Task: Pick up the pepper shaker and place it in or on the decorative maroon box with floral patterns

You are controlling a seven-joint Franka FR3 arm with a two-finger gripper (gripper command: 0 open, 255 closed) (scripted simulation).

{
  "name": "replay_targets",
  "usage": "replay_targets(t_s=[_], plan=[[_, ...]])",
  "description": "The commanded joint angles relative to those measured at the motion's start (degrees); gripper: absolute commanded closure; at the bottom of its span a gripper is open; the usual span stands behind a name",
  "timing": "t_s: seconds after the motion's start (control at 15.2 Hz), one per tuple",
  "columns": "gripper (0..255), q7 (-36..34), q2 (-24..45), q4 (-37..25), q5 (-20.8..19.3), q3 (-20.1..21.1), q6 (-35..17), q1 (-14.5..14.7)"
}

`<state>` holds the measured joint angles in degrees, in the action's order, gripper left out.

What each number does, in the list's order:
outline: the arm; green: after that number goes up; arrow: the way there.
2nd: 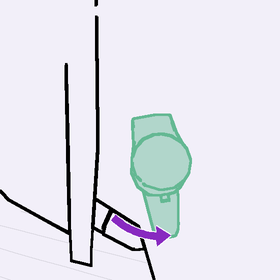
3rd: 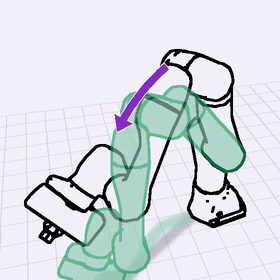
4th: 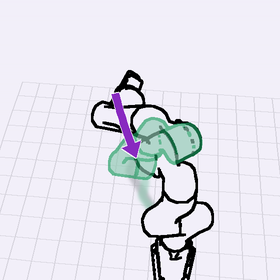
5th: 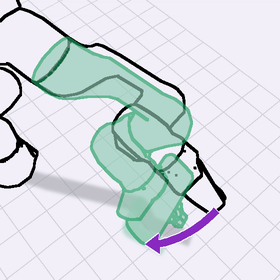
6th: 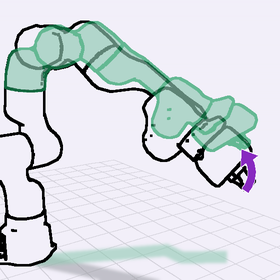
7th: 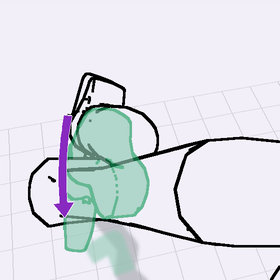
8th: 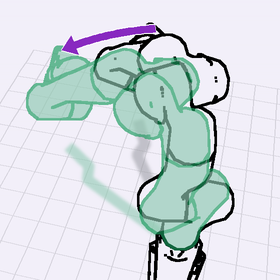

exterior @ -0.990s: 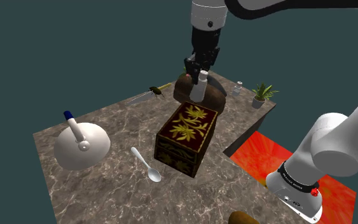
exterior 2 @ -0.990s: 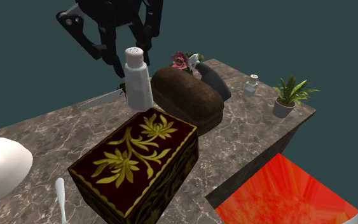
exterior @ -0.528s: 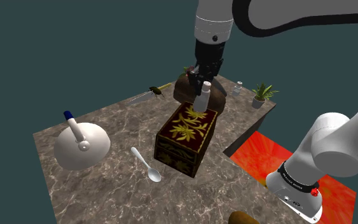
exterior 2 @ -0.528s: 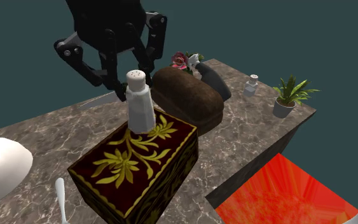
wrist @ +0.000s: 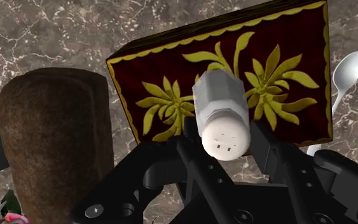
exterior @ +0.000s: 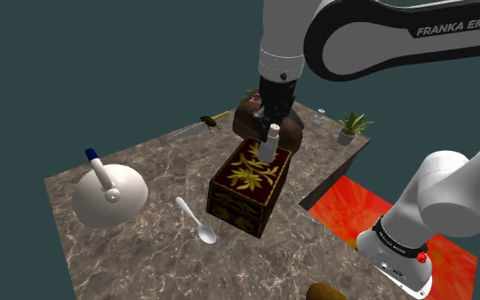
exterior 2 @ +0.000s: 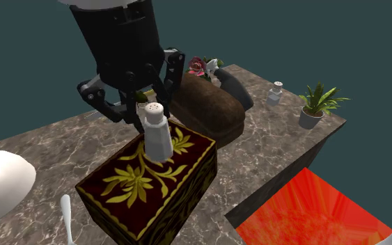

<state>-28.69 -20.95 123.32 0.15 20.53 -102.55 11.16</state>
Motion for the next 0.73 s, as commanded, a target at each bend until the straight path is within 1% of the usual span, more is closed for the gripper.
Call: replay_targets(t_s=[0.0,0.26,0.66], plan=[[255,-0.14,0.13,1.34,-0.01,0.11,-1.5,0.03],[255,-0.5,0.46,4.19,-0.02,0.37,-4.65,0.1],[255,-0.5,0.46,4.19,-0.02,0.37,-4.65,0.1]])
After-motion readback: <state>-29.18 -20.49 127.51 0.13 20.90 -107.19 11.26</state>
